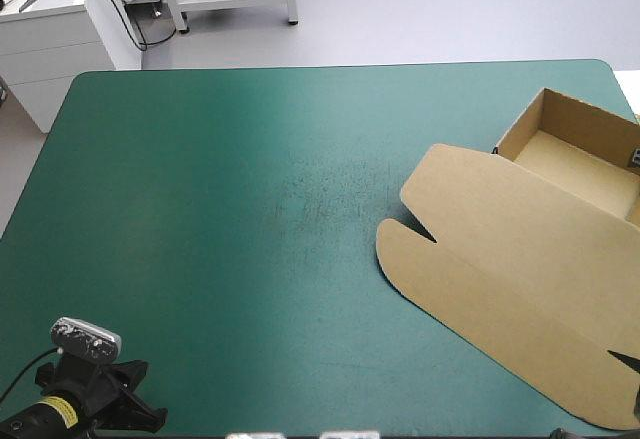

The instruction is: Fold the box

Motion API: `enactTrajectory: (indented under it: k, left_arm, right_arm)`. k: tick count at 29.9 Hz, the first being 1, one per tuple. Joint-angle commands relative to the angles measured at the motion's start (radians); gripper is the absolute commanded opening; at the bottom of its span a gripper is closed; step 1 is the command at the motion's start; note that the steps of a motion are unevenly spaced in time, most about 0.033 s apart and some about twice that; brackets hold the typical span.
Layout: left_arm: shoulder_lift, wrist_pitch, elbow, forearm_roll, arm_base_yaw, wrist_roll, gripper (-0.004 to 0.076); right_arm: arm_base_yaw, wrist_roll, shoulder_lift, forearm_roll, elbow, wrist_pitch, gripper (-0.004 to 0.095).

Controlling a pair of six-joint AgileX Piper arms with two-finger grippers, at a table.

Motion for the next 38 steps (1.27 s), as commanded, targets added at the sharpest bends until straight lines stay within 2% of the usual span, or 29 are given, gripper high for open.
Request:
enactTrajectory:
  k: [1,4,10,14,22,27,38]
  left_arm:
    - [0.01,-0.05,-0.024,-0.014,-0.005,-0.004,-0.0008]
    - [0.01,-0.05,-0.024,-0.014,-0.005,-0.004,-0.0008]
    - [0.01,-0.05,-0.024,-0.025,-0.005,-0.009,-0.0008]
    - [0.01,-0.052,-0.024,-0.052,-0.005,-0.009,-0.0008]
    - [0.01,-0.048,-0.024,-0.052,-0.005,-0.008,-0.0008]
    - [0.01,-0.048,-0.024,-0.052,-0.005,-0.008,-0.0008]
    - [0.01,-0.048,-0.024,-0.052,-0.005,-0.008,-0.0008]
  right_arm:
    - [0.028,-0.041,-0.196,0.069,0.082,0.009,-0.0013]
    - [0.095,-0.048,-0.356,0.068,0.155,-0.009,-0.0013]
    - [0.323,-0.061,-0.658,0.071,0.334,-0.017,-0.0013]
    - [0.407,-0.066,-0.823,0.074,0.477,-0.006,-0.0013]
    - [0.423,-0.093,-1.084,0.16,0.732,-0.006,-0.0013]
    - [0.423,-0.176,-1.187,0.233,0.835,-0.013,-0.0013]
    - [0.423,-0.214,-1.288,0.239,0.978,-0.093,-0.0013]
